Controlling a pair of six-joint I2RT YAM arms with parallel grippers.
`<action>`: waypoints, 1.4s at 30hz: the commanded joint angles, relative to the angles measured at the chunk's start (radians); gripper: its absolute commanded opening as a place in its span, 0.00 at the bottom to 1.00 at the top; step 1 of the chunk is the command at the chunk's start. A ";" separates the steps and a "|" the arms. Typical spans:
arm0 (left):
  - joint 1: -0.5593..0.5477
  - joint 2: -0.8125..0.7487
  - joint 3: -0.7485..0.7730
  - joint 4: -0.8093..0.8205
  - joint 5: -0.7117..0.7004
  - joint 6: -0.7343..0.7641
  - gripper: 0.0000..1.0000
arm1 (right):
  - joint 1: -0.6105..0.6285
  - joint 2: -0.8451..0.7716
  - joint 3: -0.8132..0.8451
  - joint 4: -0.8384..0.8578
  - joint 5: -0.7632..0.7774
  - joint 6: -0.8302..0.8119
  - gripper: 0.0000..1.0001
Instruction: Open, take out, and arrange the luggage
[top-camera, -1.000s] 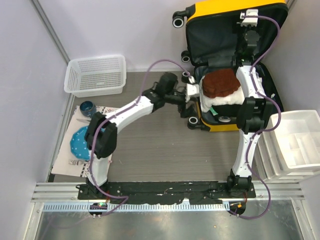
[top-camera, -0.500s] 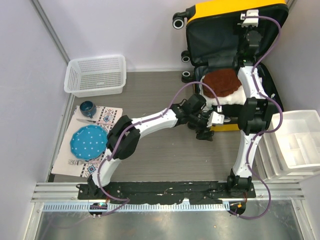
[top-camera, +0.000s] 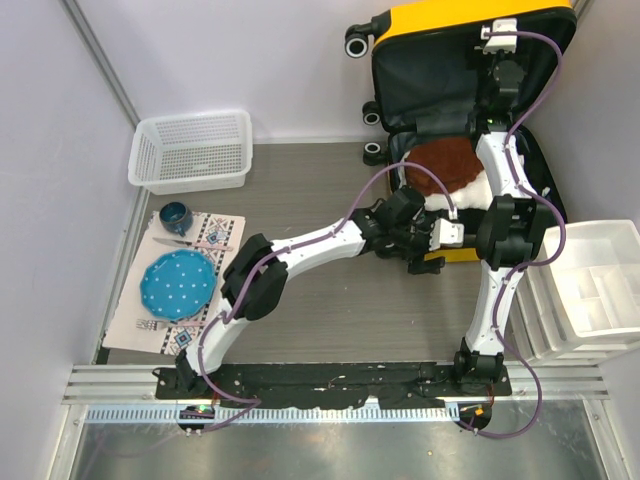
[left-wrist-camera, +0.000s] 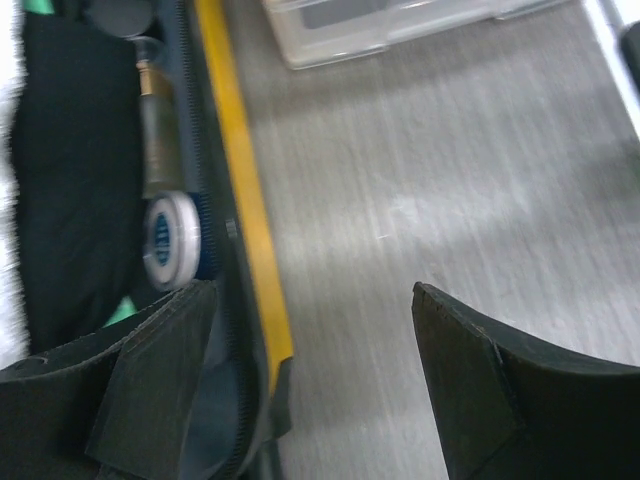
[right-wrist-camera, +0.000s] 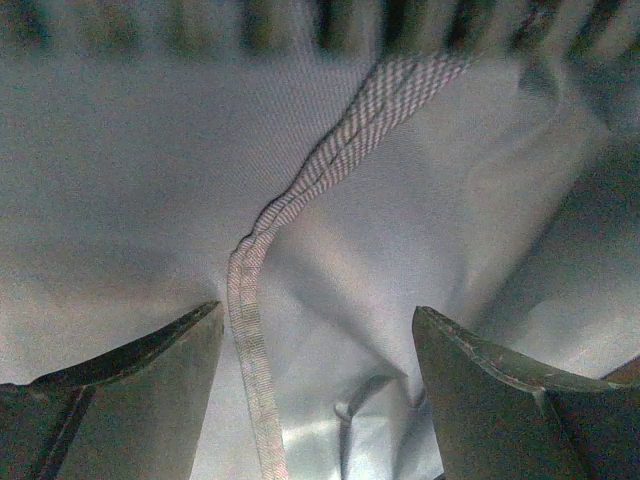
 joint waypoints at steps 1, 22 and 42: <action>0.019 -0.011 0.079 0.027 -0.150 -0.016 0.84 | -0.003 -0.058 0.032 0.022 0.004 0.004 0.82; 0.015 0.108 0.169 -0.219 0.084 0.085 0.00 | -0.006 -0.053 0.006 0.042 0.021 0.002 0.83; 0.007 -0.013 0.082 -0.456 0.216 0.397 0.00 | -0.020 0.053 0.102 0.044 0.171 -0.085 0.85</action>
